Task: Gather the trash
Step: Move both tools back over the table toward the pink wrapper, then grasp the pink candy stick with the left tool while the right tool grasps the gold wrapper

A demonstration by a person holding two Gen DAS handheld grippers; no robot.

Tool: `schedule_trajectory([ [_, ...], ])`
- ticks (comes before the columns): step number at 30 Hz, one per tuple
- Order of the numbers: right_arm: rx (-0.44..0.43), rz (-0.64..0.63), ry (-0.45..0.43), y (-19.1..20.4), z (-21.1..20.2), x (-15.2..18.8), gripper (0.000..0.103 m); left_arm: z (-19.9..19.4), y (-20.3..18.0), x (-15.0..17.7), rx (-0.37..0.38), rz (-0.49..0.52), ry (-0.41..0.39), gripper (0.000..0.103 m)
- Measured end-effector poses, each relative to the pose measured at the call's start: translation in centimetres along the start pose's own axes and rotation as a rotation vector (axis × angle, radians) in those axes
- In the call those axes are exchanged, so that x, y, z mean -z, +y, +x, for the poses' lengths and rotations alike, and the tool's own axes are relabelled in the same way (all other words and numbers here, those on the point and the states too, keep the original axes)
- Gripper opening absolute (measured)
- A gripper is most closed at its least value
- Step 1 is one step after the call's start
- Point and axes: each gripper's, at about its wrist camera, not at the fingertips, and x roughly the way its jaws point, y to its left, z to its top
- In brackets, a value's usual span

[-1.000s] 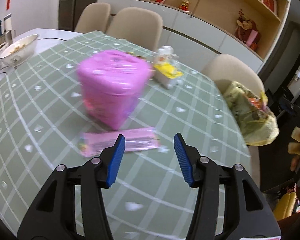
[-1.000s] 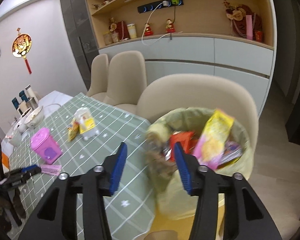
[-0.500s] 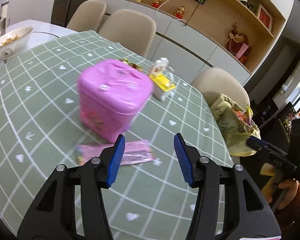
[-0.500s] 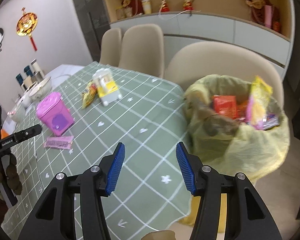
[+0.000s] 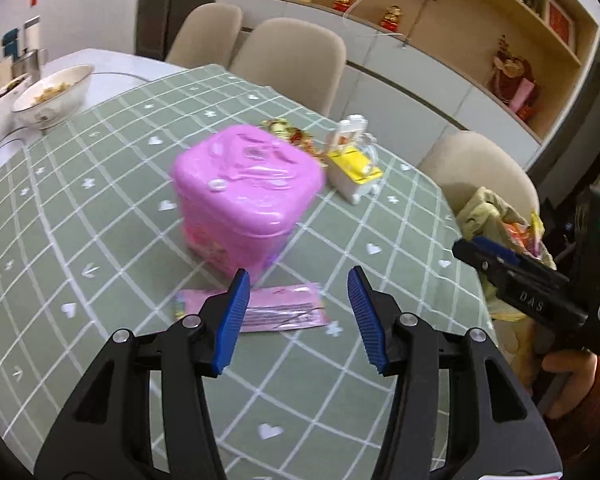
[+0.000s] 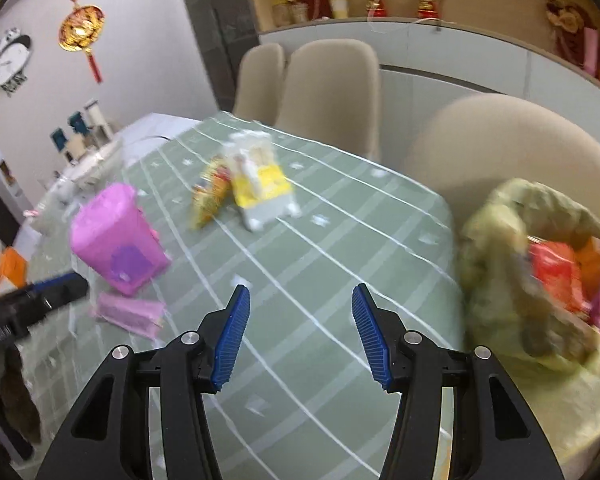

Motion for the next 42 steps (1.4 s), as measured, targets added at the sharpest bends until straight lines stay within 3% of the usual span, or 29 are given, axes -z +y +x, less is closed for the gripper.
schedule_trajectory([
  [6,-0.107,0.028,0.011,4.0,4.6,-2.7,0.047,-1.4,3.5,1.3,-0.027,-0.068,-0.001,0.049],
  [13,-0.157,0.104,0.041,7.0,11.1,-6.3,0.041,-2.2,7.9,2.9,-0.031,-0.143,-0.005,0.049],
  [22,-0.058,0.142,0.046,6.2,15.6,-9.7,0.04,-1.7,10.7,3.8,0.009,-0.175,0.0,0.049],
  [23,-0.048,0.126,0.049,6.2,15.8,-9.8,0.038,-1.6,10.8,3.8,0.015,-0.18,0.001,0.049],
  [25,-0.062,0.107,0.092,6.0,16.5,-10.0,0.02,-1.4,10.8,3.9,0.028,-0.188,0.002,0.049],
  [28,-0.062,0.102,0.102,5.7,16.0,-9.3,0.017,-1.2,10.3,3.6,0.046,-0.176,0.005,0.049],
  [34,-0.05,0.084,0.077,4.3,11.1,-7.5,0.017,-0.6,8.5,2.8,0.077,-0.099,0.012,0.049],
  [42,0.023,0.022,0.106,1.3,1.8,0.4,0.017,2.6,5.7,-0.1,0.118,0.055,0.025,0.049],
])
